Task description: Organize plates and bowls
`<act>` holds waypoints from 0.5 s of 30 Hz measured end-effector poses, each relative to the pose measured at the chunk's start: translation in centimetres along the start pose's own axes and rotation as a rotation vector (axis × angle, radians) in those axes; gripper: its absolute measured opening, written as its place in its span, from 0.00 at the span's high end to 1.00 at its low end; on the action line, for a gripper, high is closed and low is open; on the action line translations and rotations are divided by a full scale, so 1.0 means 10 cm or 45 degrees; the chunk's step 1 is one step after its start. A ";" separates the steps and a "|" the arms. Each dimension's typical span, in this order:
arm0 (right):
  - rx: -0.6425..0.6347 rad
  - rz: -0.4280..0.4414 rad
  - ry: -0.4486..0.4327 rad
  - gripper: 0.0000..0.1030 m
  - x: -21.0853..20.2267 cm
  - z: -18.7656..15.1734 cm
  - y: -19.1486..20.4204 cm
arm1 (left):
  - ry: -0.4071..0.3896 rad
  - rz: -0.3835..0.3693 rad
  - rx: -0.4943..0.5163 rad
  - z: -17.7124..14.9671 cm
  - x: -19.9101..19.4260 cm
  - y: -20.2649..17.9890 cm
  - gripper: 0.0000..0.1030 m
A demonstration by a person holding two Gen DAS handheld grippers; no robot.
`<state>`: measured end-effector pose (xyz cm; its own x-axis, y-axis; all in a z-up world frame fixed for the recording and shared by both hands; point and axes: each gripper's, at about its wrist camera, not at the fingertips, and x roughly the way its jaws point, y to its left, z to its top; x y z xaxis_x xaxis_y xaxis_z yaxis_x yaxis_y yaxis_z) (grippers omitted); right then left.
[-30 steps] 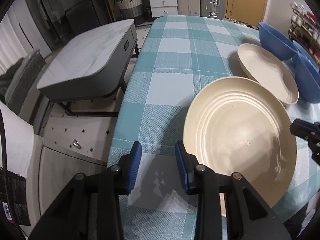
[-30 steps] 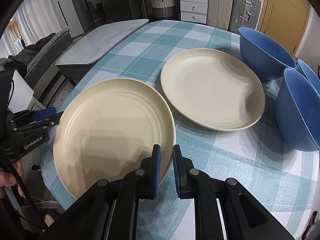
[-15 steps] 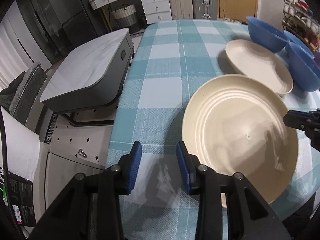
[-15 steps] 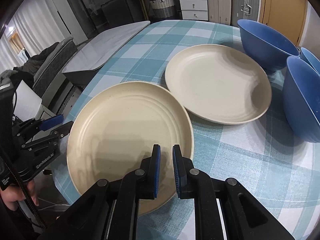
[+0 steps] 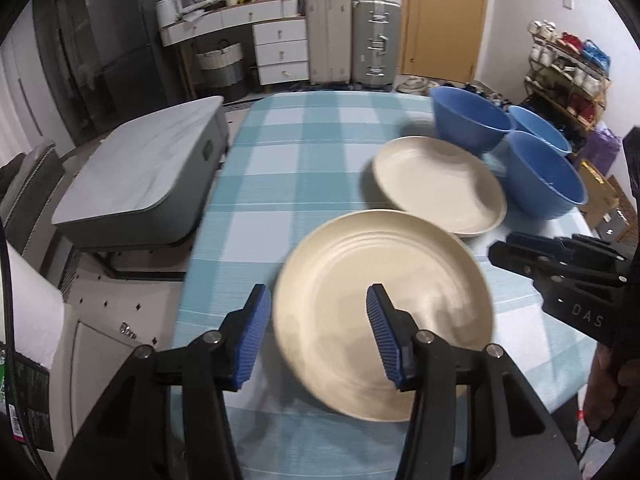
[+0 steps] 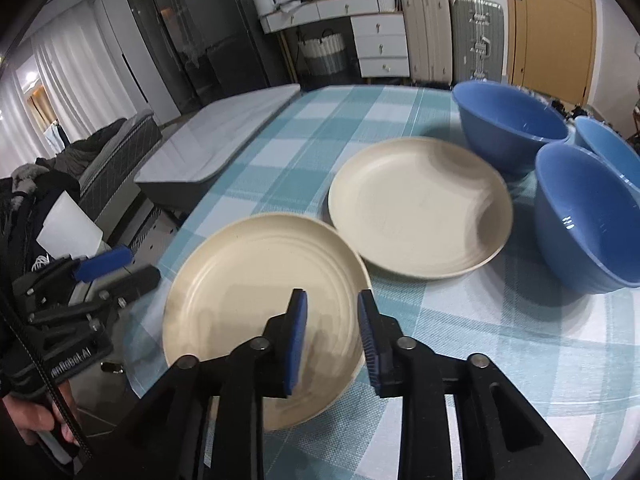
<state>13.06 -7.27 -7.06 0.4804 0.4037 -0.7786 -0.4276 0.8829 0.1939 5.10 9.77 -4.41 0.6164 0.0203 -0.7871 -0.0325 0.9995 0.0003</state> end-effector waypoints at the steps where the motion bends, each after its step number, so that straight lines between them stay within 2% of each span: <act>1: 0.006 -0.006 -0.019 0.68 -0.05 0.00 -0.01 | -0.004 -0.007 0.011 0.01 -0.02 -0.06 0.51; 3: 0.023 -0.021 -0.067 0.52 -0.17 0.00 -0.05 | -0.007 -0.015 0.020 0.02 -0.03 -0.14 0.50; 6: 0.041 -0.059 -0.156 0.37 -0.36 -0.02 -0.10 | 0.008 -0.078 -0.004 0.06 -0.04 -0.23 0.50; 8: 0.052 -0.068 -0.202 0.33 -0.47 -0.02 -0.13 | 0.011 -0.108 -0.027 0.08 -0.05 -0.26 0.49; 10: 0.067 -0.066 -0.246 0.29 -0.58 -0.03 -0.16 | -0.008 -0.115 -0.041 0.10 -0.08 -0.30 0.41; 12: 0.070 -0.076 -0.294 0.22 -0.70 -0.03 -0.19 | -0.052 -0.133 -0.058 0.11 -0.14 -0.33 0.15; 15: 0.055 -0.112 -0.372 0.16 -0.89 -0.07 -0.22 | -0.160 -0.177 -0.068 0.12 -0.30 -0.38 0.11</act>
<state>9.21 -12.91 -0.99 0.7170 0.3712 -0.5900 -0.3442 0.9246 0.1634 4.36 5.97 -1.29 0.7110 -0.1119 -0.6943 0.0202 0.9901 -0.1388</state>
